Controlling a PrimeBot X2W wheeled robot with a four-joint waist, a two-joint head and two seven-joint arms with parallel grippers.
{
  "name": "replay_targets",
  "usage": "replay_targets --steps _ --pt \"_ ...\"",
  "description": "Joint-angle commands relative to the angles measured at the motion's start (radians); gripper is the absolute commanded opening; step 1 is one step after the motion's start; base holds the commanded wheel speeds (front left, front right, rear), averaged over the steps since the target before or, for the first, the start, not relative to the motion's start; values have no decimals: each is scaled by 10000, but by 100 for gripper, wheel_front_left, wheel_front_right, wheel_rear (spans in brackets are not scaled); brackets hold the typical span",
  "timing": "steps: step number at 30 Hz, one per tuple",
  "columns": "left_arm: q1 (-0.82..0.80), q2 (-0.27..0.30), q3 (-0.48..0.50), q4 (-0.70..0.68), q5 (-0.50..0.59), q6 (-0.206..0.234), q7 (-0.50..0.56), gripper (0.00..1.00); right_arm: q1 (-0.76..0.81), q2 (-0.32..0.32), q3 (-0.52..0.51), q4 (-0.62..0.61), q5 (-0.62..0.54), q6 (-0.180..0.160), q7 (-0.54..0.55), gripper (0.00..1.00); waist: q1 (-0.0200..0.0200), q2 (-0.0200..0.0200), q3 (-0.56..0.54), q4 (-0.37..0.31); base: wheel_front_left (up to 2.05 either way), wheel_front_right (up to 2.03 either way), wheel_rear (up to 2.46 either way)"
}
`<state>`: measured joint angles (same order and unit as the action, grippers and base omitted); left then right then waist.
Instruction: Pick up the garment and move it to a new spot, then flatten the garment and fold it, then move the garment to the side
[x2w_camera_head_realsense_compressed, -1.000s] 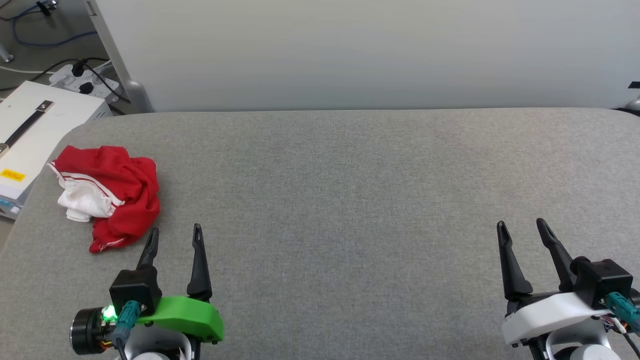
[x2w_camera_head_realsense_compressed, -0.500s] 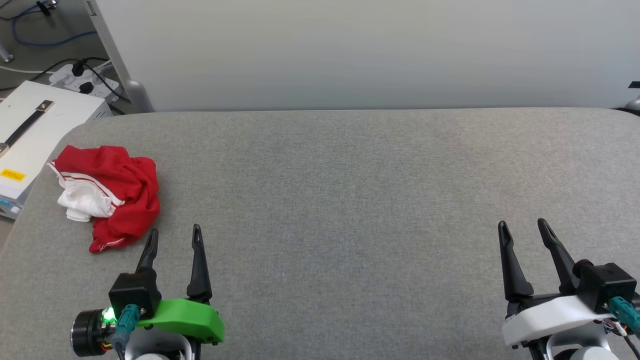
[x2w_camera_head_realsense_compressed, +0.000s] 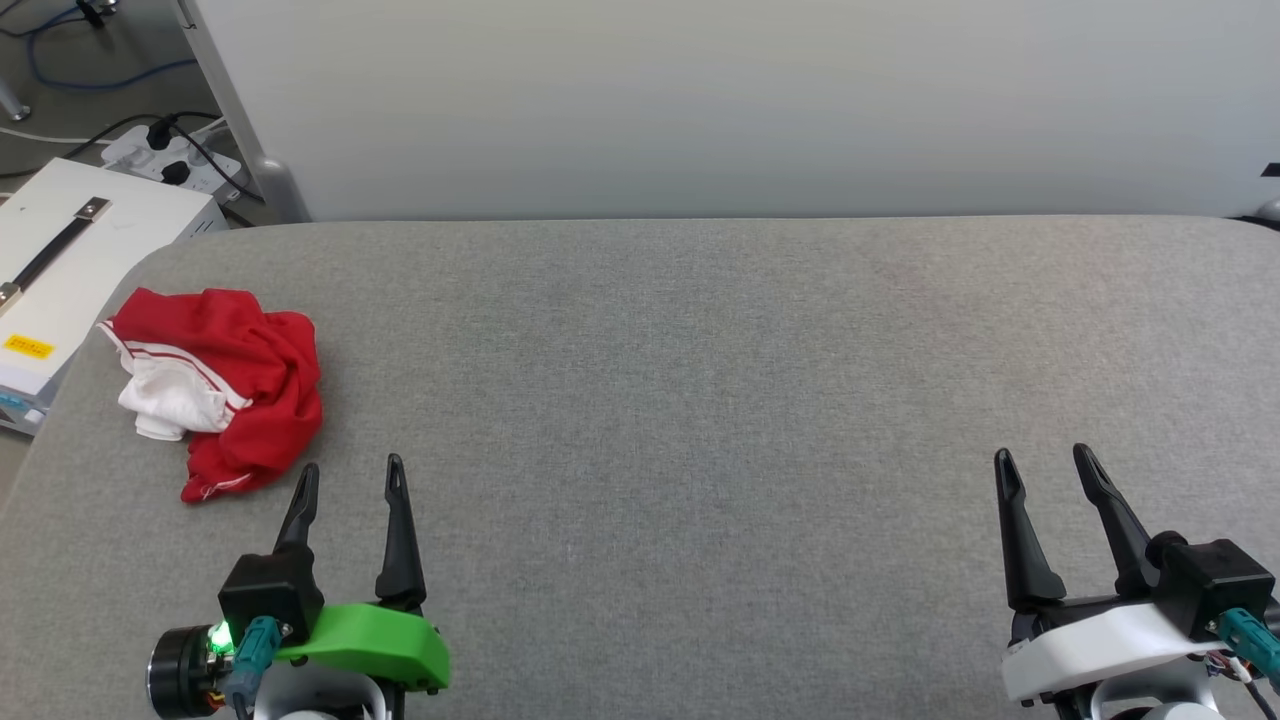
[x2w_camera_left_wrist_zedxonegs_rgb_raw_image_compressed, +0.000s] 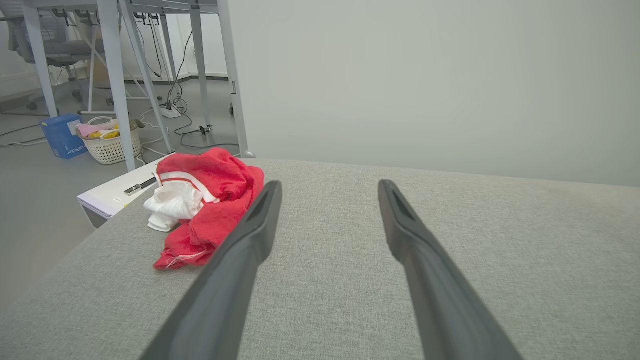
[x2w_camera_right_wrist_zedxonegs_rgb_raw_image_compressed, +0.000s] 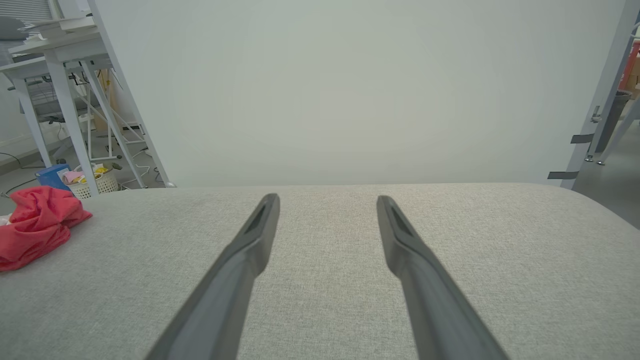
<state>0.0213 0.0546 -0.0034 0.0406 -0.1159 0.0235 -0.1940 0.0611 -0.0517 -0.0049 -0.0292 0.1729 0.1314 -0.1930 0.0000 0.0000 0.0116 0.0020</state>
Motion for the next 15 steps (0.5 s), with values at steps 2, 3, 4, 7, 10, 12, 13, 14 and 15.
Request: replay_targets --steps 2,3,4,7,10,12,13,14,15 --pt "153 -34 -15 67 -95 106 -120 100 160 11 16 -63 142 -6 -137 100 0 0 -5 44 0 0 0" --pt "154 -34 -20 89 -100 116 -143 100 169 11 20 -69 151 -6 -159 100 0 0 -4 74 0 0 0" --pt "151 -35 -26 106 -108 121 -161 100 175 11 28 -77 155 -6 -178 100 0 0 2 105 0 0 0" --pt "124 -36 -37 169 -163 139 -225 100 193 12 39 -112 164 -6 -241 100 0 0 48 278 0 0 0" --pt "83 -37 -2 203 -233 175 -285 100 196 12 74 -142 157 -6 -300 100 0 0 119 502 0 0 0" --pt "42 -37 18 219 -312 190 -326 100 198 12 78 -176 162 -6 -341 100 0 0 190 718 0 0 0" --pt "29 -38 39 234 -324 206 -349 100 190 13 104 -188 144 -7 -363 100 0 0 220 828 0 0 0" --pt "23 -38 64 245 -335 217 -368 100 184 13 133 -196 128 -7 -381 100 0 0 250 918 0 0 0" --pt "13 -39 93 255 -364 222 -391 100 177 13 153 -212 107 -7 -404 100 0 0 285 1045 0 0 0"
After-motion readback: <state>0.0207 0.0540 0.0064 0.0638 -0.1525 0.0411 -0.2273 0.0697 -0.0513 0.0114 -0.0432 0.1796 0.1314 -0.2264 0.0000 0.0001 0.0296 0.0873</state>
